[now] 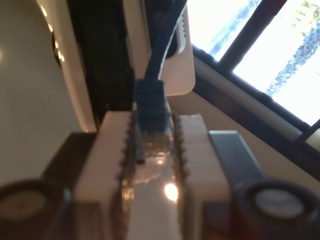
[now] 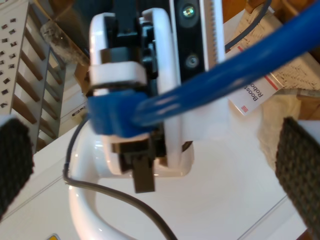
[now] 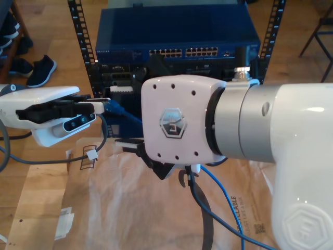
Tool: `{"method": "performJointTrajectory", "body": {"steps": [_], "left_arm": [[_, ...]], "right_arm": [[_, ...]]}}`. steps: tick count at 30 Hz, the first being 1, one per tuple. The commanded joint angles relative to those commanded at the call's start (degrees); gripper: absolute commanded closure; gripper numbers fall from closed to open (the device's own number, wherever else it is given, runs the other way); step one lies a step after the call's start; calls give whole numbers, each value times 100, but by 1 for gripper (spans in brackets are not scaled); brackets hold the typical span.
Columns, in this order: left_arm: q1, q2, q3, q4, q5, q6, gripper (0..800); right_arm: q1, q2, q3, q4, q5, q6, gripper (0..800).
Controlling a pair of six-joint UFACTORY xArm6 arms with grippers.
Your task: Grab the cable and plug it in
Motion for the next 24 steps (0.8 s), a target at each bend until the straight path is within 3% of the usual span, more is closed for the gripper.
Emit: {"method": "performJointTrajectory", "body": {"steps": [17,21,24], "left_arm": [[-105,-9,26,18,53,9,775],[-105,-18,26,18,62,0,776],[-105,-18,26,18,62,0,776]], "right_arm": [[53,26,97,-18,-624,-26,285],[53,26,176,-18,-782,-26,377],[53,26,176,-18,-782,-26,399]]}}
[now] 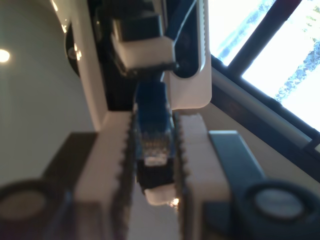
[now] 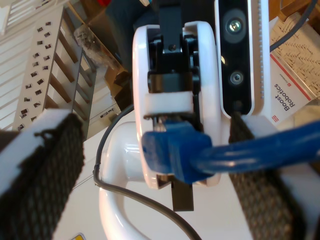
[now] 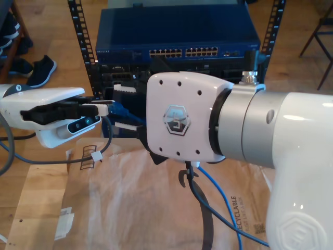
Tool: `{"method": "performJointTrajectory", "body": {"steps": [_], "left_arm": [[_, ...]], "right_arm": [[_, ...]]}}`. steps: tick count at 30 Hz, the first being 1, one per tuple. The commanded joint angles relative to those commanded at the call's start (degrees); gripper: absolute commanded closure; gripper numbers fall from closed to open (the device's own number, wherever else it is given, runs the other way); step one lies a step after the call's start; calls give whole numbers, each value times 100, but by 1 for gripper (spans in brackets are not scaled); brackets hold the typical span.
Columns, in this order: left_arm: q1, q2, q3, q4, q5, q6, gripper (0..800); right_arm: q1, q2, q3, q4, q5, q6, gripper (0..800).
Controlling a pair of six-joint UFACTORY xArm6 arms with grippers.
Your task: Grab the cable and plug it in
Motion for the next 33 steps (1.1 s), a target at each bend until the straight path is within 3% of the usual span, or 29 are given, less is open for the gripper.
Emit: {"method": "performJointTrajectory", "body": {"steps": [7,30,33], "left_arm": [[-9,26,9,-9,193,-9,776],[-9,167,-26,-176,176,-53,776],[-9,185,-9,-167,176,-53,775]], "right_arm": [[0,0,0,0,0,0,457],[88,-9,0,0,0,0,459],[88,-9,0,0,0,9,494]]}}
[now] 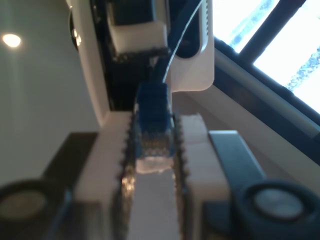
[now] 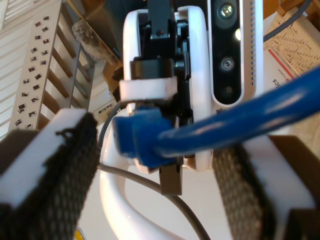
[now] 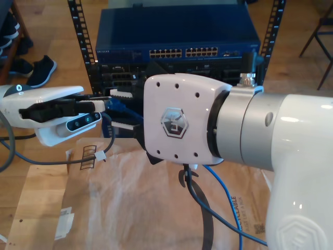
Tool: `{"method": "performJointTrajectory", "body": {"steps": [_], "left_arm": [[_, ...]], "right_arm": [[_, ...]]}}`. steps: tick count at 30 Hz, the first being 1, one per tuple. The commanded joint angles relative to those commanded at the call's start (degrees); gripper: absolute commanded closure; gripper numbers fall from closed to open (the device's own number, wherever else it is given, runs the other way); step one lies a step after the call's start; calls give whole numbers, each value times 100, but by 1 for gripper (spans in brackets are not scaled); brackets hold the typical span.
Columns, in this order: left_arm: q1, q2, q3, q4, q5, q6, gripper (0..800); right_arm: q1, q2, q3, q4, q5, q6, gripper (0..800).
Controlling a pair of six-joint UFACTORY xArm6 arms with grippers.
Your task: Grab the cable and plug it in
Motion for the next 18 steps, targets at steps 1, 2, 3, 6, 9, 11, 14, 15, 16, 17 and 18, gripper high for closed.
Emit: {"method": "performJointTrajectory", "body": {"steps": [1,2,3,6,9,11,14,15,16,17,18], "left_arm": [[0,0,9,0,0,0,775],[0,0,9,9,0,-18,775],[0,0,9,9,0,-18,776],[0,0,9,9,0,-26,775],[0,0,18,18,18,-35,776],[0,0,18,18,18,-70,776],[0,26,18,18,18,-202,775],[0,53,18,18,18,-246,776],[-9,53,26,18,18,-273,776],[-9,53,44,26,18,-290,776],[-9,62,62,26,9,-334,776]], "right_arm": [[0,-9,0,-9,0,-9,497],[0,-9,0,-9,-9,-9,507],[0,-9,0,0,0,-9,512],[9,0,0,0,0,-9,516],[9,0,0,-9,0,-9,521],[9,0,0,-9,-9,0,526],[9,0,9,-9,-9,-9,516],[9,0,9,-18,-9,-9,485],[9,0,9,-18,-9,-18,466],[9,0,18,-53,-9,-18,463],[9,0,18,-132,-18,-18,452]]}}
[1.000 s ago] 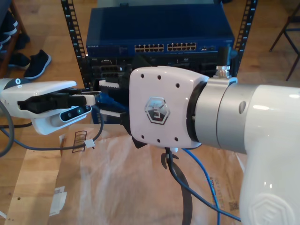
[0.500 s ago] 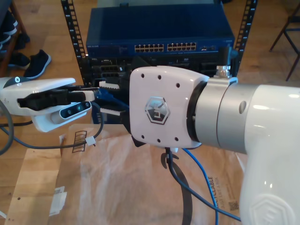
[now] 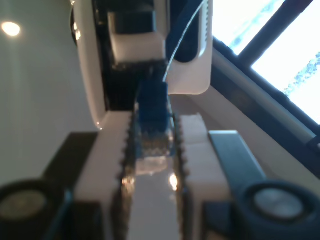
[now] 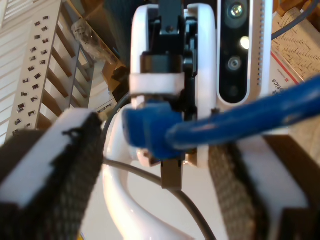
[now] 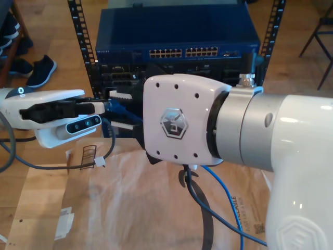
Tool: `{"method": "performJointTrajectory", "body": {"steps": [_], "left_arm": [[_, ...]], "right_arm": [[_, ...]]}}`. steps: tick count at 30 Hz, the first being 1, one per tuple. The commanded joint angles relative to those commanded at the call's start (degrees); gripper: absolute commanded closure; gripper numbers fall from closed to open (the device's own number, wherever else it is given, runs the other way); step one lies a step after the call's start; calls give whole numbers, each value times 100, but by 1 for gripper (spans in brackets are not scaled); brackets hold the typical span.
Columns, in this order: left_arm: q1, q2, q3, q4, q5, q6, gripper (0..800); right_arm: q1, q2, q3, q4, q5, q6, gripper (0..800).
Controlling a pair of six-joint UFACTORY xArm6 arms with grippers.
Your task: Grab the cable and plug it in
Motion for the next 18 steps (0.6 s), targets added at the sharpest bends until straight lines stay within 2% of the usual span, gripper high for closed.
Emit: {"method": "performJointTrajectory", "body": {"steps": [8,18], "left_arm": [[0,97,88,-26,0,-176,776],[18,88,70,-18,18,-176,776]], "right_arm": [[44,9,79,-167,-229,9,449],[44,79,88,-167,-229,9,476]]}}
